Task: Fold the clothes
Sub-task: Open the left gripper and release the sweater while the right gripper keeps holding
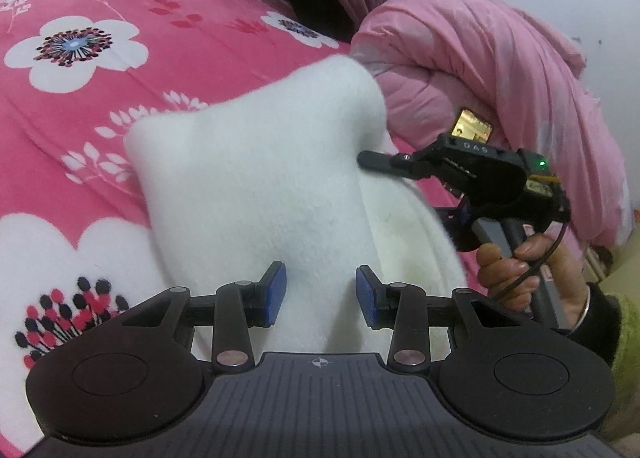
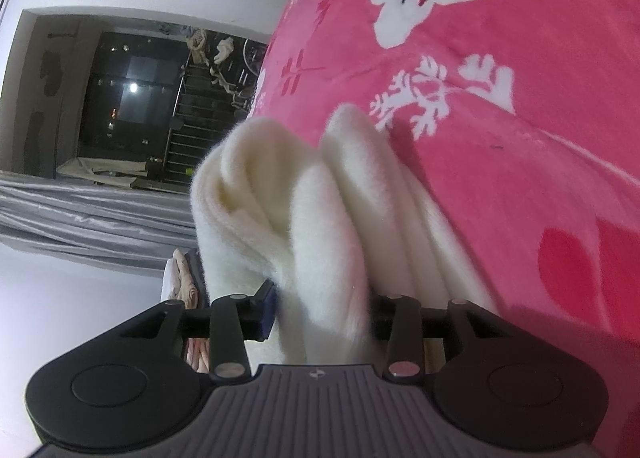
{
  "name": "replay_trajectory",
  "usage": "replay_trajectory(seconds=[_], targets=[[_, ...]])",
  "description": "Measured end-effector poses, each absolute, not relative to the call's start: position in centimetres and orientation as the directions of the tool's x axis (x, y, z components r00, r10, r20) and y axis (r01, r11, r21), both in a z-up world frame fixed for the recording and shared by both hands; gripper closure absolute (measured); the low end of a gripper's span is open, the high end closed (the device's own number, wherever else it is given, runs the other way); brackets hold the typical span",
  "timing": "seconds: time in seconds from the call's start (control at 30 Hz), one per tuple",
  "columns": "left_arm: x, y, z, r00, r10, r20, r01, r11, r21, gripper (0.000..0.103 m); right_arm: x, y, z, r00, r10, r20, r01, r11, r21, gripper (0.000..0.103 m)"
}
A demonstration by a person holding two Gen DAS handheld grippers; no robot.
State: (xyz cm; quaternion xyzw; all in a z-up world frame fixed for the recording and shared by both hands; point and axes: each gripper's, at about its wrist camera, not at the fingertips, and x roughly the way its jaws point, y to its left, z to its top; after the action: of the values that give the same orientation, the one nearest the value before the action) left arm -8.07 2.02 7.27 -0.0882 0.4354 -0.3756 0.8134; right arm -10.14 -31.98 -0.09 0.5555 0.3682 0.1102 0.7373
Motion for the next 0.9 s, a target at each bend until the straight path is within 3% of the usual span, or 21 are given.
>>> replay_trajectory(seconds=[0.5,0.9], targets=[[-7.9,1.8,6.4,0.331,-0.684,-0.65,0.539,0.703,-0.464,0.065,-12.3,-33.5,-0.5,0.701,0.599,-0.388,0.31,0.234,0.921,0.055],[-8.0,1.6,6.3,0.334,-0.682,-0.651,0.54,0.705,-0.461,0.065,-14.2,-34.0,0.8,0.671,0.601,-0.433,0.335,0.275,0.901,0.042]])
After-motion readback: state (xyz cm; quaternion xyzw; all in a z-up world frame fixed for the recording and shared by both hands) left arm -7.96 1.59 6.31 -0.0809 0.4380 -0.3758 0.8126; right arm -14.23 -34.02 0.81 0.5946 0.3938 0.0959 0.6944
